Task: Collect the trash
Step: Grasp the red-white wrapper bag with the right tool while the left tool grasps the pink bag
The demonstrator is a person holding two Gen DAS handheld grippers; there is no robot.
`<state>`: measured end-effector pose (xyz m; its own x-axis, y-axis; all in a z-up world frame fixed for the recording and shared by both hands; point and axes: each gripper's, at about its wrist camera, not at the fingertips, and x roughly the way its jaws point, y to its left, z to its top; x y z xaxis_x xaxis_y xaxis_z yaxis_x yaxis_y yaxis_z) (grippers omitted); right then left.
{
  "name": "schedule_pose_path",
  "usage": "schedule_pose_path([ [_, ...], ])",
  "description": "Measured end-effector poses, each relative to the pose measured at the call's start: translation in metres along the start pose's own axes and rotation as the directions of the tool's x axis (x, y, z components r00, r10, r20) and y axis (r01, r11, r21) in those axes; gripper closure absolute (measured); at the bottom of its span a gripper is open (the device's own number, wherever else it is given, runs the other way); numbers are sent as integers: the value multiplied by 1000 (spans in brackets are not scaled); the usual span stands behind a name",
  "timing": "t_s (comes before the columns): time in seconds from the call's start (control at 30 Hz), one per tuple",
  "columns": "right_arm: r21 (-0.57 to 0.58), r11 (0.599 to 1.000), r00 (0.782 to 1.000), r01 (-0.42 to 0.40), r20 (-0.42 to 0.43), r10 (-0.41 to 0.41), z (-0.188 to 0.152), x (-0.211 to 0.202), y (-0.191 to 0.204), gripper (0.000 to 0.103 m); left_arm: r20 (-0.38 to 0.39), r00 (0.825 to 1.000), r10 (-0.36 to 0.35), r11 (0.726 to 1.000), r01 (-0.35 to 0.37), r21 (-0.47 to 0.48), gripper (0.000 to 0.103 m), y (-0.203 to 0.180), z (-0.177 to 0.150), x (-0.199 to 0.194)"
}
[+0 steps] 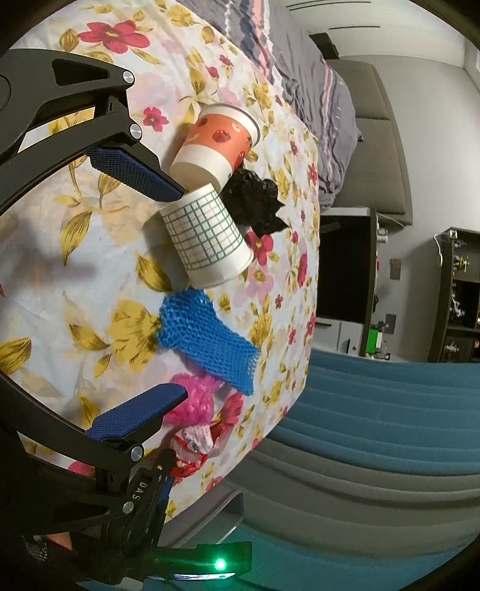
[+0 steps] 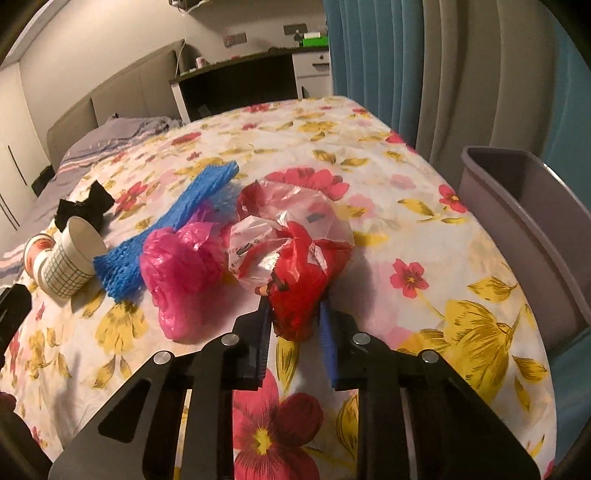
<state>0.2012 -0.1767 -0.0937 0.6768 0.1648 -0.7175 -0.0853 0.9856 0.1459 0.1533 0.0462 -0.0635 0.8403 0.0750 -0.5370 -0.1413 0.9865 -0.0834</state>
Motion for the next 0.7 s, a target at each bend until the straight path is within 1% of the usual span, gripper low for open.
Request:
schedule_pose_path([
  [0.2, -11, 999, 994, 36, 99, -35, -8, -27, -4, 80, -13, 999, -41, 999, 41, 36, 6, -21, 1, -1],
  [0.37, 35, 999, 985, 39, 166, -44, -11, -53, -21, 80, -30, 997, -72, 994, 74, 85, 6, -50, 1, 2],
  [0.47, 63, 997, 981, 40, 186, -52, -12, -65, -33, 80, -68, 991, -115, 988, 121, 93, 6, -64, 1, 13],
  [0.53, 74, 997, 981, 40, 188, -53, -13, -70, -39, 80, -96, 986, -139, 986, 147, 82, 6, -67, 3, 24],
  [0.63, 85, 996, 980, 41, 193, -57, -15, -75, -44, 80, -115, 981, -158, 984, 165, 62, 6, -68, 5, 37],
  [0.67, 88, 995, 979, 40, 194, -57, -15, -76, -45, 80, -126, 978, -166, 983, 174, 53, 7, -68, 6, 43],
  [0.7, 92, 995, 979, 38, 195, -56, -16, -77, -46, 80, -143, 974, -177, 982, 185, 42, 12, -67, 6, 49],
])
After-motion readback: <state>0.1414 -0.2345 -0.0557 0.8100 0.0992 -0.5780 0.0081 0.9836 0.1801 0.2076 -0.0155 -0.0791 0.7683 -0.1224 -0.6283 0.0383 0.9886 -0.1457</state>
